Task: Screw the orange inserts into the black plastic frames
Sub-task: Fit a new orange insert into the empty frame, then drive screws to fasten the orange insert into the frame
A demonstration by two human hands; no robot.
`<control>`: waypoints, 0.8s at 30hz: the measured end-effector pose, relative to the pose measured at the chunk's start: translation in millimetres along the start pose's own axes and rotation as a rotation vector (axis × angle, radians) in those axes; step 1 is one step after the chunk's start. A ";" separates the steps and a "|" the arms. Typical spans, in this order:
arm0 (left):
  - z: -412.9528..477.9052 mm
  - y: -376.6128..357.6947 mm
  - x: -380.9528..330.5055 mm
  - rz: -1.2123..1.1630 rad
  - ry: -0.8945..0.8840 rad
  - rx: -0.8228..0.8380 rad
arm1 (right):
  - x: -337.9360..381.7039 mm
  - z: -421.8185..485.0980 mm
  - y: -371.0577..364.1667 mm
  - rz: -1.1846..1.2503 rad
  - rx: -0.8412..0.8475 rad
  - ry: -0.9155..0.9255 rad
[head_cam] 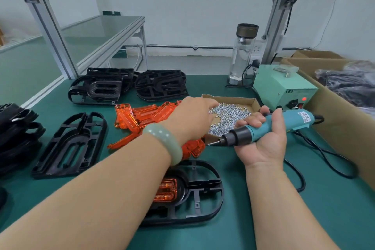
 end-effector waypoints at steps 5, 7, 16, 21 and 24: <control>29.8 -43.0 2.3 0.137 0.052 0.229 | -1.8 1.7 -0.9 -0.010 -0.003 -0.001; 30.7 -52.1 2.2 0.248 0.043 0.276 | -2.5 3.3 -1.8 -0.002 -0.001 -0.002; 36.5 -39.4 -14.7 0.350 -0.053 0.029 | -2.3 4.2 -2.3 -0.006 -0.002 -0.002; 33.5 -25.9 -19.0 0.302 -0.074 -0.064 | -1.6 4.9 -1.6 -0.005 0.006 0.000; 32.3 -19.2 -18.3 0.178 -0.077 -0.092 | -1.3 5.0 -2.0 -0.009 0.014 0.005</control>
Point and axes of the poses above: each hand's wrist, its own z-axis towards the middle knuckle, its own y-axis out of the back of the hand, x = y × z, the point moved 10 cm from there along z, towards the middle knuckle, and after that the axes turned 5 degrees about y, right-handed, at the moved point
